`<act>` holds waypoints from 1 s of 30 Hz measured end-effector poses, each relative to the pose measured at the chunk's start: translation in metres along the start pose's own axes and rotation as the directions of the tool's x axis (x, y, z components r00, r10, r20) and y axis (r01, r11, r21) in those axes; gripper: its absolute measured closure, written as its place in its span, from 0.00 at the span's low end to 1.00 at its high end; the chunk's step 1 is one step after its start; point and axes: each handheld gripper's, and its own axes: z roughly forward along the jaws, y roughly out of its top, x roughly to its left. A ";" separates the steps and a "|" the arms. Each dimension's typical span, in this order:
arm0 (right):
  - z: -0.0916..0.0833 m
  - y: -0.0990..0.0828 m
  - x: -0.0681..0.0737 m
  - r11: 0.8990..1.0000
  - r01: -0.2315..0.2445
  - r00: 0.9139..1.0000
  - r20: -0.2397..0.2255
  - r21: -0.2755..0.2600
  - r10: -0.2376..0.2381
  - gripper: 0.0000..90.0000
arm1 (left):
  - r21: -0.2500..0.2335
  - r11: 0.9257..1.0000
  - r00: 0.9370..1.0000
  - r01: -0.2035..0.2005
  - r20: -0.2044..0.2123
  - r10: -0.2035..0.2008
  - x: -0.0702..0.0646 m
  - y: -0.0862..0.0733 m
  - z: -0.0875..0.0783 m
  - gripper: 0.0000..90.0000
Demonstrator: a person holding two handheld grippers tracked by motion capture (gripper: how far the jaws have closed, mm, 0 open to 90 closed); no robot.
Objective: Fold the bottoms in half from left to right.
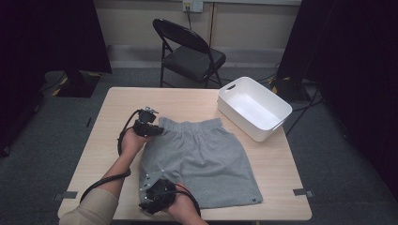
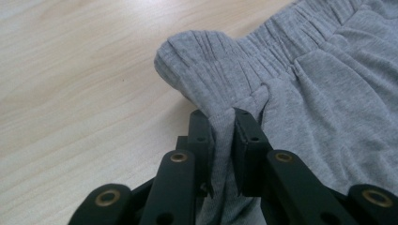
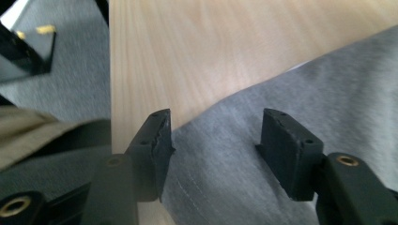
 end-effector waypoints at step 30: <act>-0.035 0.020 -0.020 0.991 -0.106 0.993 -0.055 -0.087 0.102 0.99 | 0.000 1.000 1.000 0.005 0.030 -0.005 0.003 0.012 -0.009 0.88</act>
